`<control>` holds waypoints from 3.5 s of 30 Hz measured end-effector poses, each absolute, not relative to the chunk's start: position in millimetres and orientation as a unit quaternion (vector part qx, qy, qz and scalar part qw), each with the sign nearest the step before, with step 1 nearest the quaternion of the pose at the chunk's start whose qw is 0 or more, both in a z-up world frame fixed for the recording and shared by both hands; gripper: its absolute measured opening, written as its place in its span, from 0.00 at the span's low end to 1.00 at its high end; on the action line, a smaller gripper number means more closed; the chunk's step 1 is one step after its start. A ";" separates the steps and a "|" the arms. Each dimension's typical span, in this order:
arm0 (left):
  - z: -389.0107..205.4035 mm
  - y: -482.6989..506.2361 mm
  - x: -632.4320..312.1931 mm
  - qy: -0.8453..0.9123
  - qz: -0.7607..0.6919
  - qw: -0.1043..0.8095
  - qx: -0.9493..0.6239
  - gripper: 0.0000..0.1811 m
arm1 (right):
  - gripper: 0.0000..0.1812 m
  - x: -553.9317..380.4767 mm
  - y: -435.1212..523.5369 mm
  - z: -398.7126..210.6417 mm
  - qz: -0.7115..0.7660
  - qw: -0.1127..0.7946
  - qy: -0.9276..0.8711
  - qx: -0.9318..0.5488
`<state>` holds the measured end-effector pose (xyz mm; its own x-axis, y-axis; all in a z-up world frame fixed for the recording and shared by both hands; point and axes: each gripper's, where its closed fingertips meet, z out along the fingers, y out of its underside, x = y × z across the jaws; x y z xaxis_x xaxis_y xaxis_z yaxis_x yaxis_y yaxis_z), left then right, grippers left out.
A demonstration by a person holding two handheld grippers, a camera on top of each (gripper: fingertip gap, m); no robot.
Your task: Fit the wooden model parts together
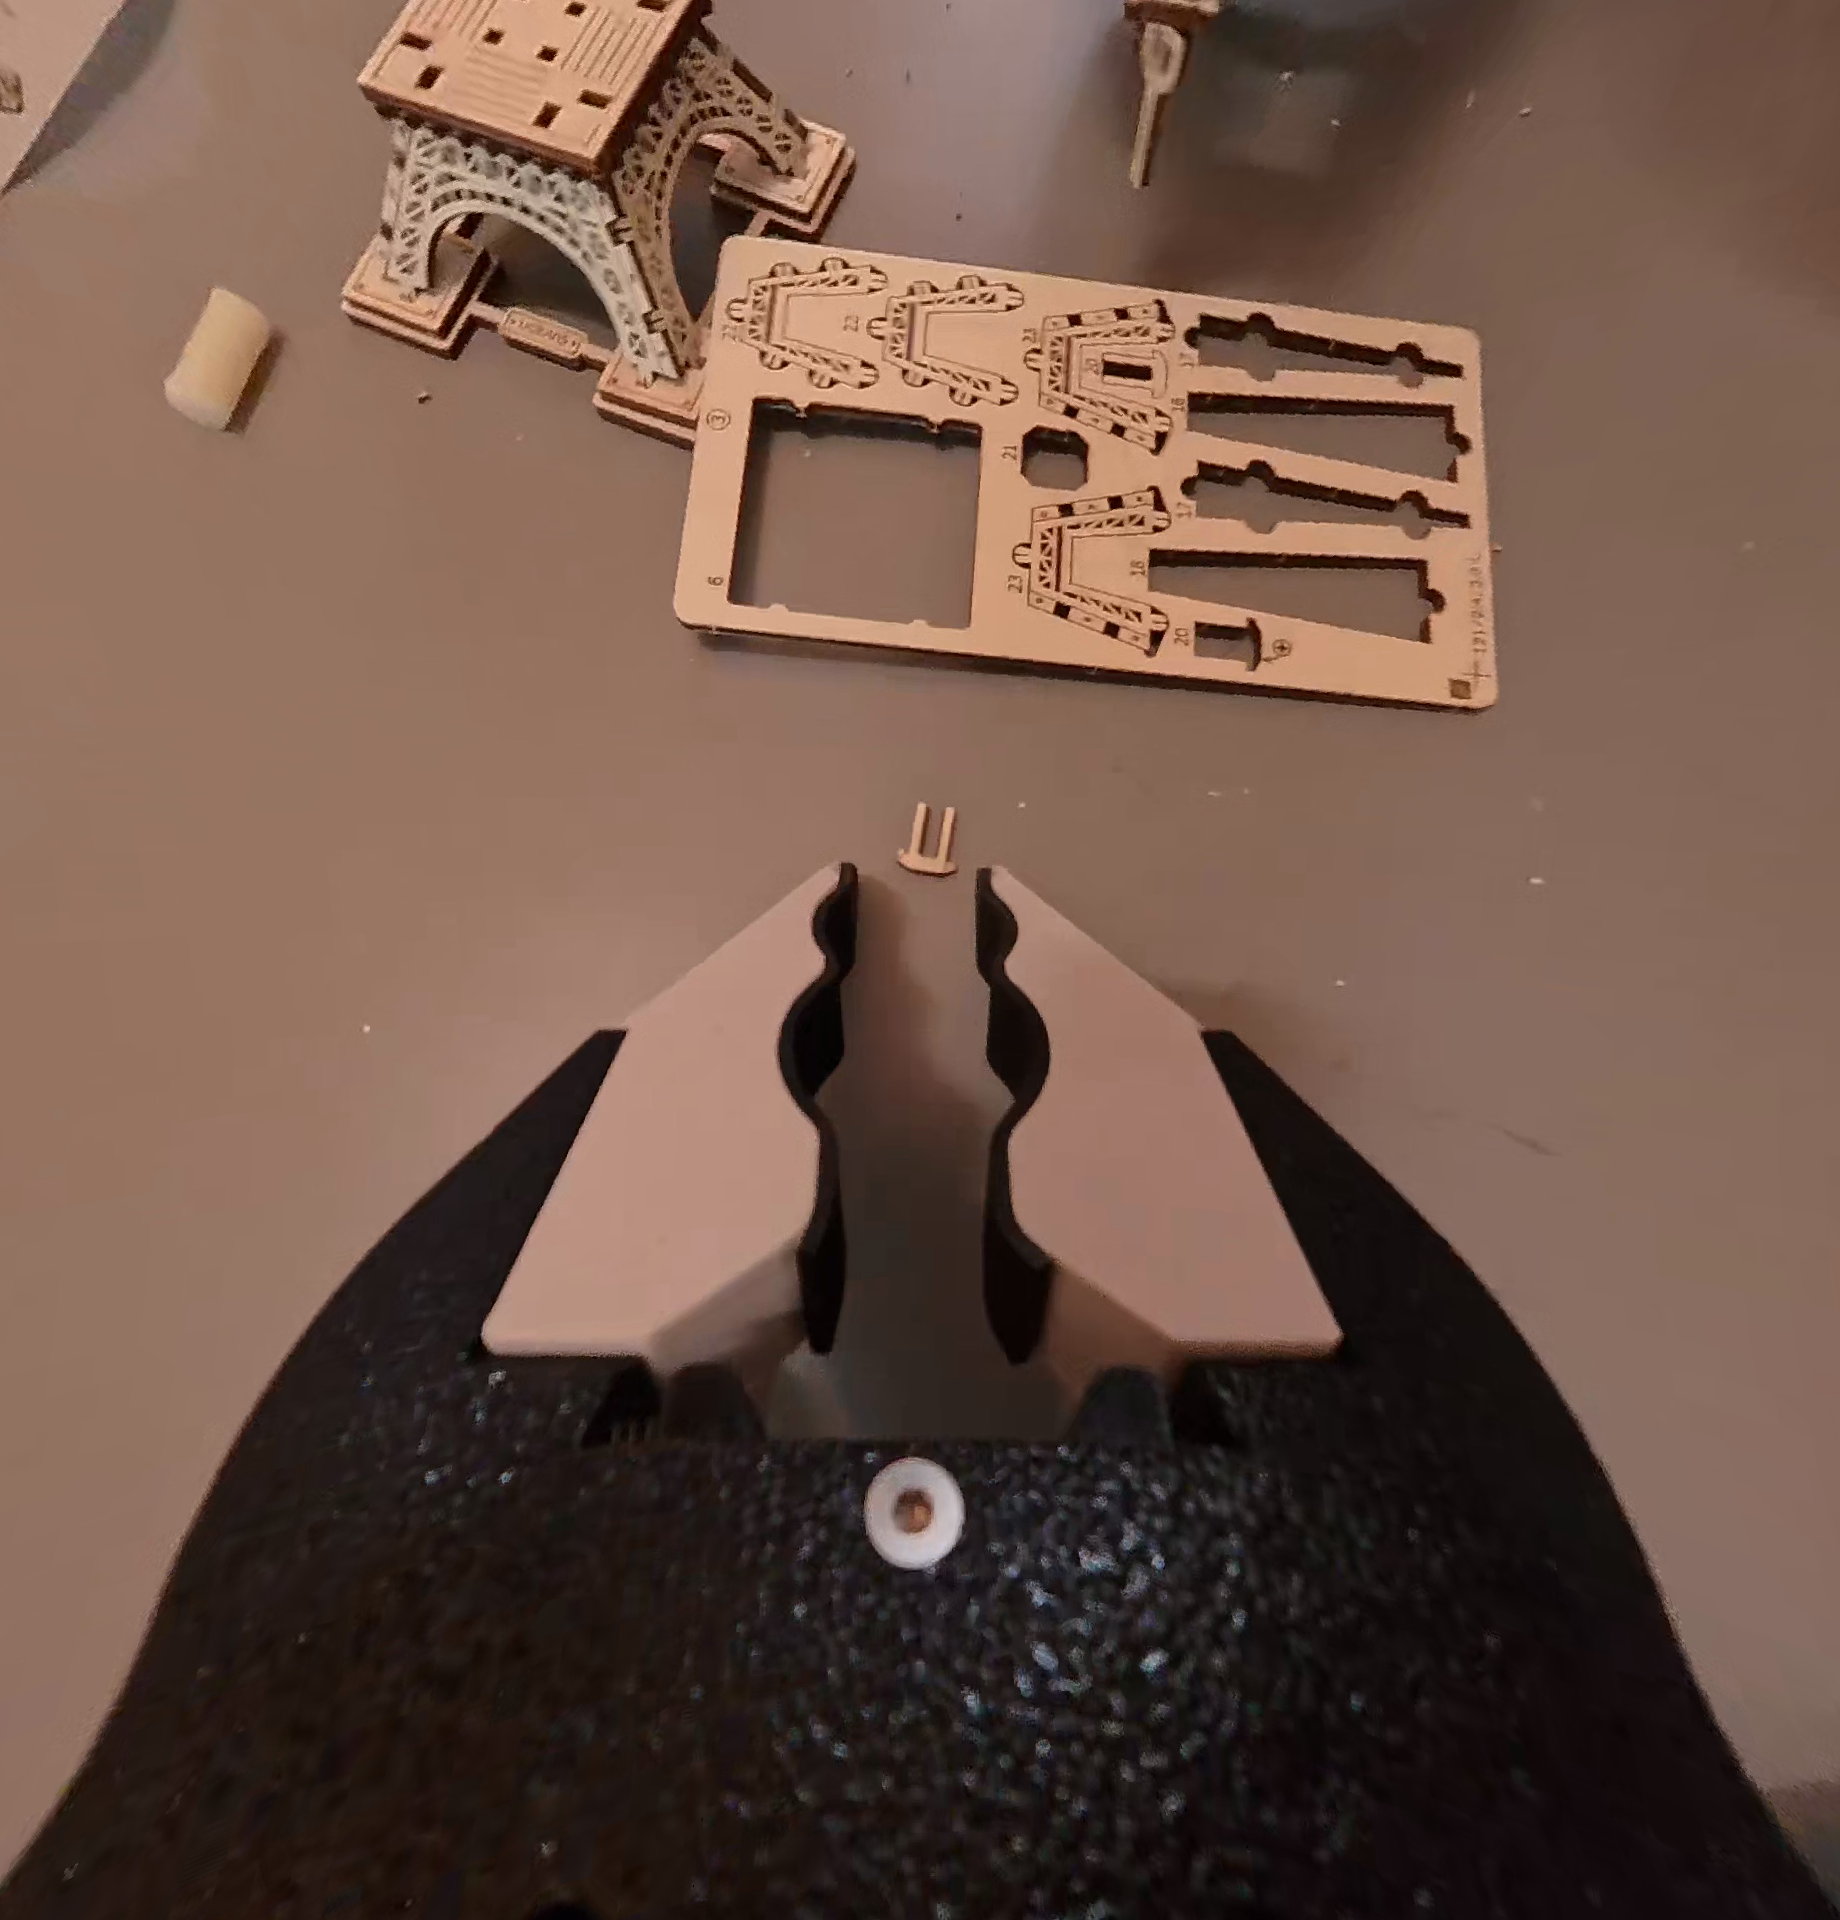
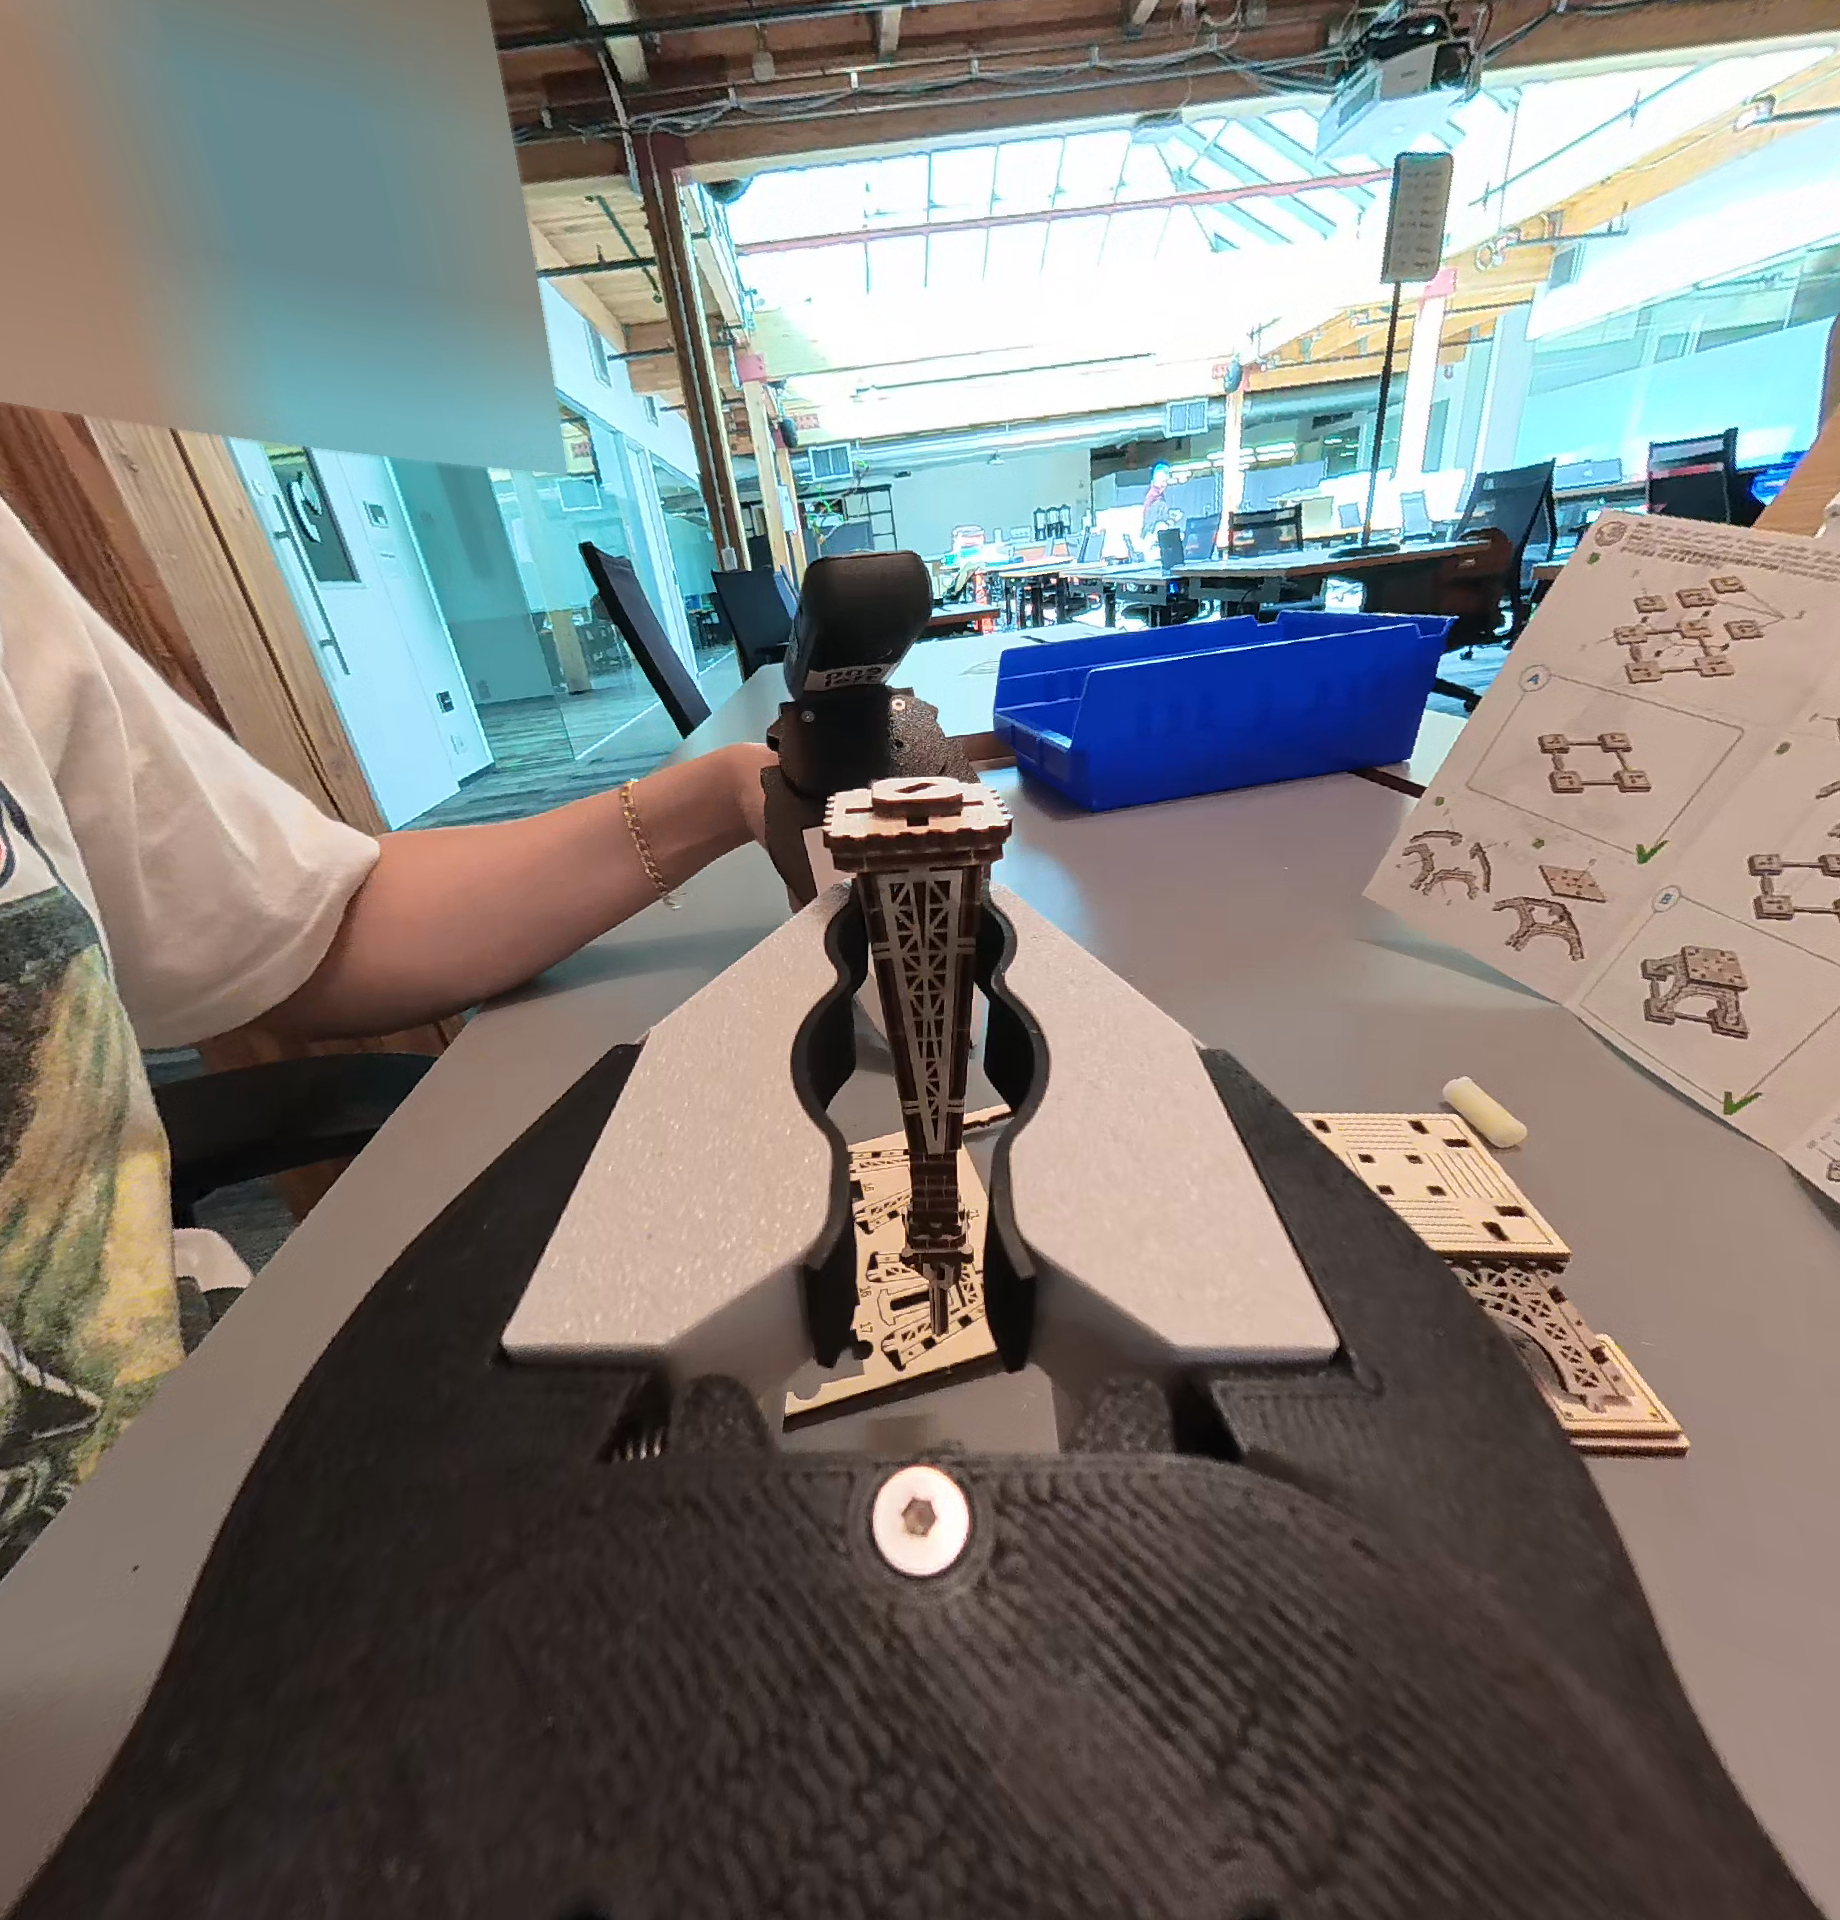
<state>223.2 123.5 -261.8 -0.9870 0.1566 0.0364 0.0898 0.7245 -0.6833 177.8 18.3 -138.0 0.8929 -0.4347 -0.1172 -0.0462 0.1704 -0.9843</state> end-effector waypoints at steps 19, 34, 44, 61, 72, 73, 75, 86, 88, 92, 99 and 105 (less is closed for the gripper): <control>-248.1 121.8 230.7 -0.929 0.371 -0.013 -0.002 0.06 | 0.09 174.7 23.7 -140.1 -0.129 0.735 0.182 -0.640; -263.7 115.8 229.8 -0.956 0.294 0.003 0.014 0.01 | 0.09 168.4 27.6 -135.4 -0.127 0.738 0.166 -0.641; -257.5 112.1 236.7 -0.953 0.290 -0.078 -0.034 0.00 | 0.09 160.7 31.5 -133.6 -0.125 0.738 0.140 -0.648; -188.2 87.8 244.4 -0.891 0.370 -0.244 -0.098 0.00 | 0.09 159.0 35.8 -156.3 -0.089 0.685 0.151 -0.707; -258.7 102.5 259.5 -0.948 0.313 -0.059 -0.020 0.08 | 0.09 161.9 31.8 -160.0 -0.076 0.685 0.165 -0.705; -259.7 102.4 261.1 -0.948 0.314 -0.052 0.000 0.08 | 0.09 161.6 32.3 -160.5 -0.075 0.685 0.165 -0.706; -259.6 100.9 258.8 -0.947 0.318 -0.035 0.028 0.06 | 0.09 161.2 33.3 -160.6 -0.072 0.686 0.165 -0.705; -258.3 97.5 259.6 -0.943 0.303 -0.016 0.137 0.01 | 0.09 160.5 34.6 -160.0 -0.073 0.686 0.163 -0.705; -258.3 99.4 260.7 -0.939 0.295 -0.004 0.178 0.02 | 0.09 160.9 34.3 -159.3 -0.075 0.687 0.164 -0.704; -261.7 100.0 259.1 -0.938 0.272 -0.005 0.216 0.02 | 0.09 161.0 34.6 -160.3 -0.073 0.687 0.164 -0.704; -263.7 97.4 257.7 -0.936 0.254 -0.012 0.244 0.01 | 0.09 160.0 35.7 -160.2 -0.073 0.686 0.162 -0.706; -263.7 95.6 258.1 -0.936 0.249 -0.015 0.250 0.02 | 0.09 160.6 34.2 -159.0 -0.074 0.688 0.163 -0.703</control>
<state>258.1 95.6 -263.7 -0.8741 -0.4762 0.0963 -0.4612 0.7509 -0.4727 160.6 34.2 -159.0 0.9359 -0.3313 -0.1200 -0.1272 -0.0001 -0.9919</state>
